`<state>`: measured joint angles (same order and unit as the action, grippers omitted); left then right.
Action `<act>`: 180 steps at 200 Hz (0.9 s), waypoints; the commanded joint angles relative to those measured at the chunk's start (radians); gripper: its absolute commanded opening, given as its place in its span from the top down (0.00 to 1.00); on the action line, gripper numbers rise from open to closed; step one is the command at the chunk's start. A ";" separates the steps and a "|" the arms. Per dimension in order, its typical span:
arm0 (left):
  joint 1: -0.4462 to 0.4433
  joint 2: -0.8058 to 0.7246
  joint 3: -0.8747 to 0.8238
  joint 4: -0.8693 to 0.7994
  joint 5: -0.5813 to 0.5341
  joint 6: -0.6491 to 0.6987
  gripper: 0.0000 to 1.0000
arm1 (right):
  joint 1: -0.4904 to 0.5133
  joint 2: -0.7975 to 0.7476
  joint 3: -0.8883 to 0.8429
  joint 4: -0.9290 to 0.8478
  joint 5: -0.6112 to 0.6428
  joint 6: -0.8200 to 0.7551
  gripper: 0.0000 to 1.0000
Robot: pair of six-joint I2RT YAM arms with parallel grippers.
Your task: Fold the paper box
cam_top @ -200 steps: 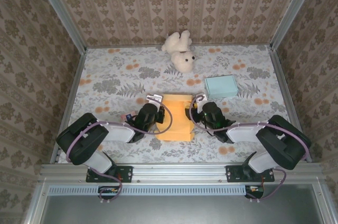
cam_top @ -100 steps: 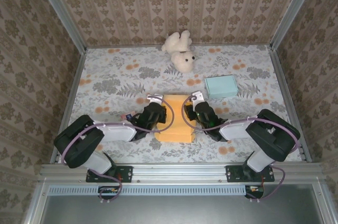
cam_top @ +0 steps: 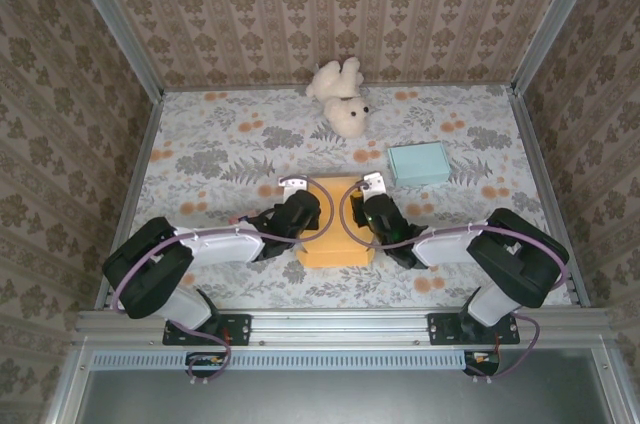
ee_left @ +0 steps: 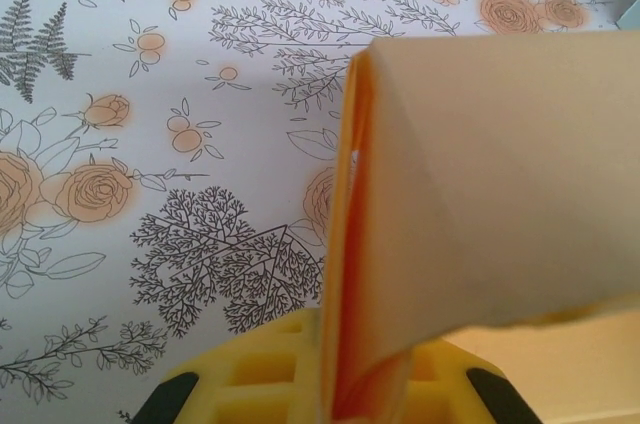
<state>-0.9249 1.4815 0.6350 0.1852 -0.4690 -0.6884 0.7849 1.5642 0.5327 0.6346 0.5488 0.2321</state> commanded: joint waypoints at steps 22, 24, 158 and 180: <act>0.030 -0.021 -0.007 -0.205 -0.225 -0.150 1.00 | -0.038 0.009 0.044 -0.310 0.496 0.113 0.73; 0.030 -0.021 -0.006 -0.207 -0.228 -0.154 1.00 | -0.038 0.011 0.046 -0.319 0.502 0.116 0.73; 0.035 0.026 0.023 -0.215 -0.231 -0.168 1.00 | -0.038 -0.142 -0.057 -0.129 -0.314 0.046 0.36; 0.037 0.032 0.033 -0.220 -0.229 -0.166 1.00 | -0.038 -0.196 -0.069 -0.162 -0.375 0.025 0.35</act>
<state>-0.8951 1.4994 0.6571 0.0139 -0.6346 -0.8299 0.7528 1.4349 0.4816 0.5102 0.2749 0.2882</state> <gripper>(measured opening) 0.082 0.643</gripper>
